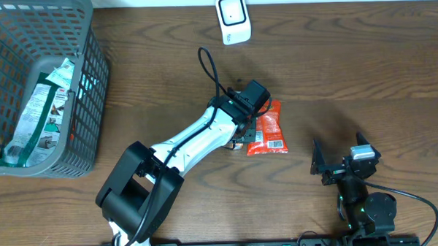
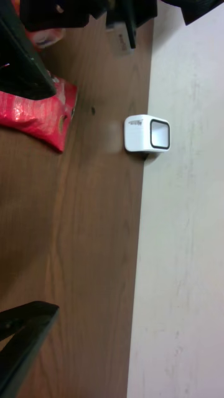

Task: Scan the item barcode
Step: 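Carry the Kleenex pack toward the scanner beside the red bag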

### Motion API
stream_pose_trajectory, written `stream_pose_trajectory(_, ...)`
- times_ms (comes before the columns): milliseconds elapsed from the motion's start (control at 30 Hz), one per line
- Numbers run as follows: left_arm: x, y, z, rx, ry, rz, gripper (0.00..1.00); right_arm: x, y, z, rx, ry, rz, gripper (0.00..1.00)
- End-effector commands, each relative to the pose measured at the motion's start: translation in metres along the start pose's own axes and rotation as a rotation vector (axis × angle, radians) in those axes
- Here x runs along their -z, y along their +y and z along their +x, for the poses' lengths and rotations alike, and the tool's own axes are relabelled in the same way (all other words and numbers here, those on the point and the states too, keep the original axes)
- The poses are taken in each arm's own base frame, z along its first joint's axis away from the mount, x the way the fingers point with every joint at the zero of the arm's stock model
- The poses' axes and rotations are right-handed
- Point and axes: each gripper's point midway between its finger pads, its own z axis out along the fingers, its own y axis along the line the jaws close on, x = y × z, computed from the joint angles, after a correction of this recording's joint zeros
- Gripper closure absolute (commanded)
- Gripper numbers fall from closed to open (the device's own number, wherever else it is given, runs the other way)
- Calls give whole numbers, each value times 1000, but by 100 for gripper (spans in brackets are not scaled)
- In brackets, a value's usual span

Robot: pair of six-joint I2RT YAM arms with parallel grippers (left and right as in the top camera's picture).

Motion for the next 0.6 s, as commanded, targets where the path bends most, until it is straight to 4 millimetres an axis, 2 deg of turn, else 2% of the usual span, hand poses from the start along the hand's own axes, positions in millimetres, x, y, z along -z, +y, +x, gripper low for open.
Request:
stream_pose_trajectory(0,-7,5,3,-8,7,-28,43,0,-2,0,4,-1,6,1)
stream_pose_trajectory(100,-7,5,3,-8,7,-28,34,0,-2,0,4,-1,6,1)
stream_pose_trajectory(200,-7,5,2,-9,7,-28,32,0,-2,0,4,0,6,1)
stream_pose_trajectory(567,-7,5,2,-8,6,-28,38,0,-2,0,4,0,6,1)
